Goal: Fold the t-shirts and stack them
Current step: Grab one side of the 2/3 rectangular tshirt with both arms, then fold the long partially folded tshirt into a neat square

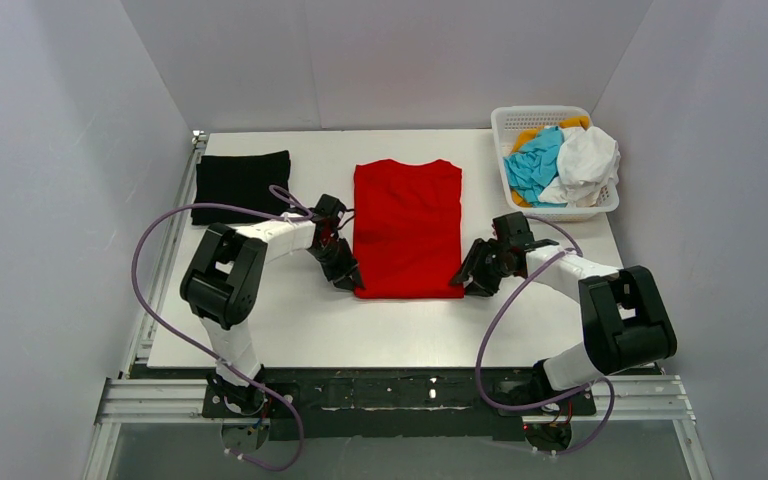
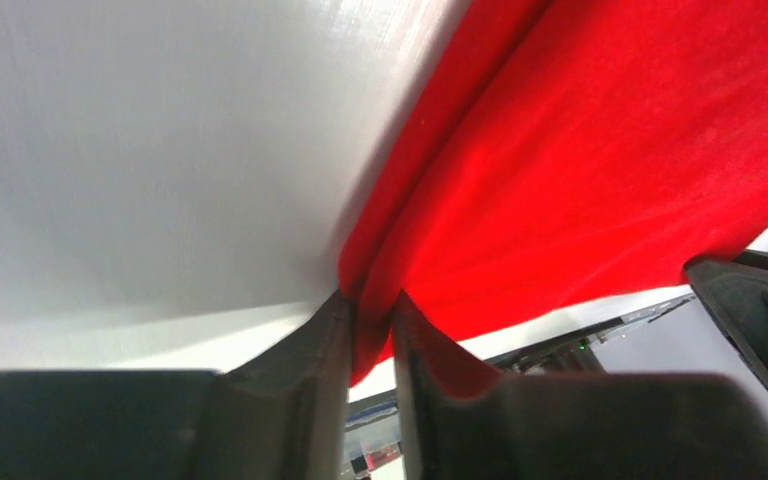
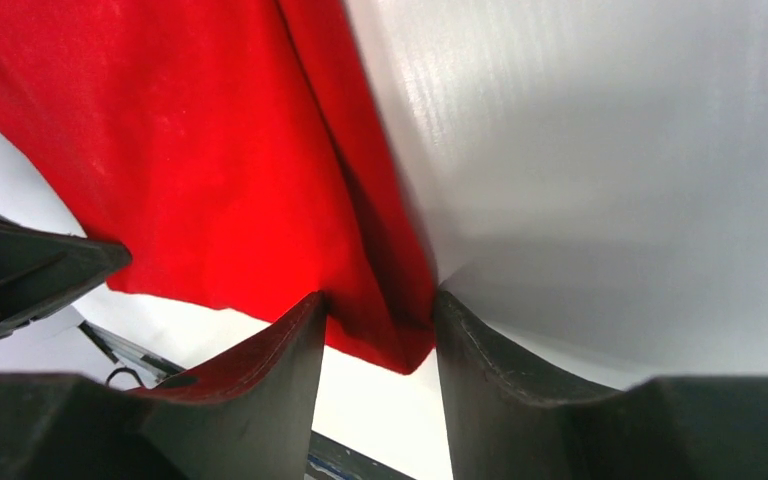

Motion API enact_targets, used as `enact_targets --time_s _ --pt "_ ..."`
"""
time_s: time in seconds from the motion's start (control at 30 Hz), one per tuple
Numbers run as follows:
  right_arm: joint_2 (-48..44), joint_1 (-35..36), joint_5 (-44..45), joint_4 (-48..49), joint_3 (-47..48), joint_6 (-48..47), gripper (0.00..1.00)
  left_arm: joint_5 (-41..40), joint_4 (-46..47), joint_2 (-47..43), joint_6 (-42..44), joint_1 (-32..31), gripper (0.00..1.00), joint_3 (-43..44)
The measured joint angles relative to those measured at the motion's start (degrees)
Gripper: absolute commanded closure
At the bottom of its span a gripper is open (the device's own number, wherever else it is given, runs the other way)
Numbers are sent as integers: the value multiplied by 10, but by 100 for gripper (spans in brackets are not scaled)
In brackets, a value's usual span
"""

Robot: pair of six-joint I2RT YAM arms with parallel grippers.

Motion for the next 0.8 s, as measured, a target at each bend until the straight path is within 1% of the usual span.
enact_targets --time_s 0.07,0.1,0.43,0.6,0.7,0.77,0.8 --pt "-6 0 -7 7 -10 3 50 5 5 2 -3 0 99 -5" --pt "-10 0 -10 9 -15 4 51 8 9 2 -6 0 100 -9" --pt "-43 1 -32 17 -56 9 52 24 24 -5 -11 0 100 -26" --pt "-73 4 -27 -12 -73 7 52 16 11 -24 -2 -2 100 -44" --pt "-80 7 -29 -27 -77 6 56 8 1 -38 5 -5 100 -57" --pt "-80 18 -33 -34 -77 6 66 2 -5 -47 7 -9 100 -66" --pt "-80 24 -33 -37 -78 7 74 -4 -8 -54 8 -12 100 -71"
